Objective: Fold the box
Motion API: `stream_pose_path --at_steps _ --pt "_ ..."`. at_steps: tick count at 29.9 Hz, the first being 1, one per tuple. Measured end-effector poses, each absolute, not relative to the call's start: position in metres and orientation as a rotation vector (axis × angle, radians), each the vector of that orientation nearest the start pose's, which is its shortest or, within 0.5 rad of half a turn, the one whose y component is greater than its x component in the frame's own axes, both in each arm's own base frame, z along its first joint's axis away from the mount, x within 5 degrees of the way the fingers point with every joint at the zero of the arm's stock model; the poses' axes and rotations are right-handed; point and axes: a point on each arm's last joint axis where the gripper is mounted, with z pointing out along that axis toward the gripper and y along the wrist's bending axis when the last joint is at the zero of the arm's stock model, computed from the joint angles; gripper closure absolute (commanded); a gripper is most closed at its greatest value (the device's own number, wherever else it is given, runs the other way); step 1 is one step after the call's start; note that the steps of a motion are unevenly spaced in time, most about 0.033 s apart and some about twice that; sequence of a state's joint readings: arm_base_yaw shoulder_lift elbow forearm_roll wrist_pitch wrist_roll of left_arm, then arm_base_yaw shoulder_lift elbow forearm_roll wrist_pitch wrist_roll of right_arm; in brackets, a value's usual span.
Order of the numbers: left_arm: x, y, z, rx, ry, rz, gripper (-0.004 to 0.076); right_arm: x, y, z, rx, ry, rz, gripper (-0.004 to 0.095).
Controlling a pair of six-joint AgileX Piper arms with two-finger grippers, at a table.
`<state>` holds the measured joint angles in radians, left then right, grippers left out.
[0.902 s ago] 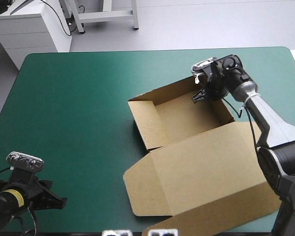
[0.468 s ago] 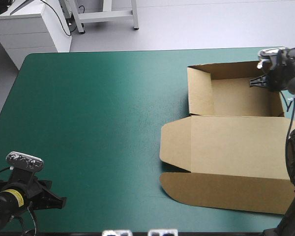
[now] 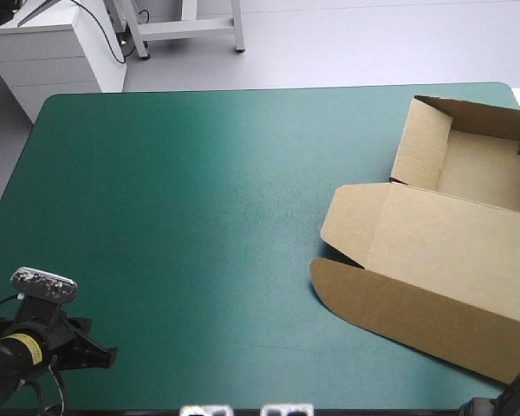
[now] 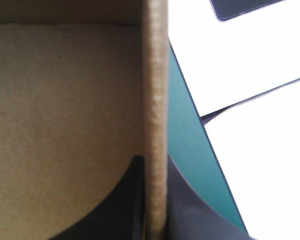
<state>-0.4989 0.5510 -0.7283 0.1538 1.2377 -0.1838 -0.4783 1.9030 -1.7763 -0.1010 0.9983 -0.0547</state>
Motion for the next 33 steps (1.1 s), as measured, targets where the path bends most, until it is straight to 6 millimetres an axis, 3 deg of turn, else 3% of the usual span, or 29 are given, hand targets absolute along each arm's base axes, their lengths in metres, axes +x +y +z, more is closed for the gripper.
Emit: stream_pose_path --at_steps 3,10,12,18,22,24,27,28,30,33 --pt "0.065 -0.02 0.316 0.403 2.494 -0.068 0.0732 0.369 -0.214 0.311 0.559 2.578 -0.324 0.0751" --pt "0.065 -0.02 0.316 0.397 2.495 -0.07 0.0732 0.362 -0.225 0.312 0.611 2.563 -0.328 0.0042" --pt "0.065 -0.02 0.316 0.394 2.496 -0.071 0.0732 0.363 -0.226 0.312 0.621 2.551 -0.324 -0.003" --pt "0.065 -0.02 0.316 0.394 2.496 -0.071 0.0732 0.363 -0.226 0.312 0.625 2.542 -0.323 0.0019" --pt "0.065 -0.02 0.316 0.394 2.496 -0.071 0.0732 0.361 -0.225 0.313 0.636 2.558 -0.308 0.0122" --pt "0.065 -0.02 0.316 0.392 2.496 -0.071 0.0732 0.358 -0.222 0.319 0.64 2.55 -0.293 0.0232" --pt "0.065 -0.02 0.316 0.392 2.496 -0.071 0.0732 0.353 -0.215 0.333 0.616 2.526 -0.25 0.0539" --pt "0.065 -0.02 0.316 0.392 2.496 -0.071 0.0732 0.352 -0.212 0.337 0.602 2.518 -0.238 0.07" --pt "0.065 -0.02 0.316 0.392 2.496 -0.071 0.0732 0.348 -0.206 0.348 0.578 2.495 -0.202 0.091" --pt "0.065 -0.02 0.316 0.392 2.495 -0.071 0.0732 0.342 -0.197 0.361 0.55 2.471 -0.135 0.092"
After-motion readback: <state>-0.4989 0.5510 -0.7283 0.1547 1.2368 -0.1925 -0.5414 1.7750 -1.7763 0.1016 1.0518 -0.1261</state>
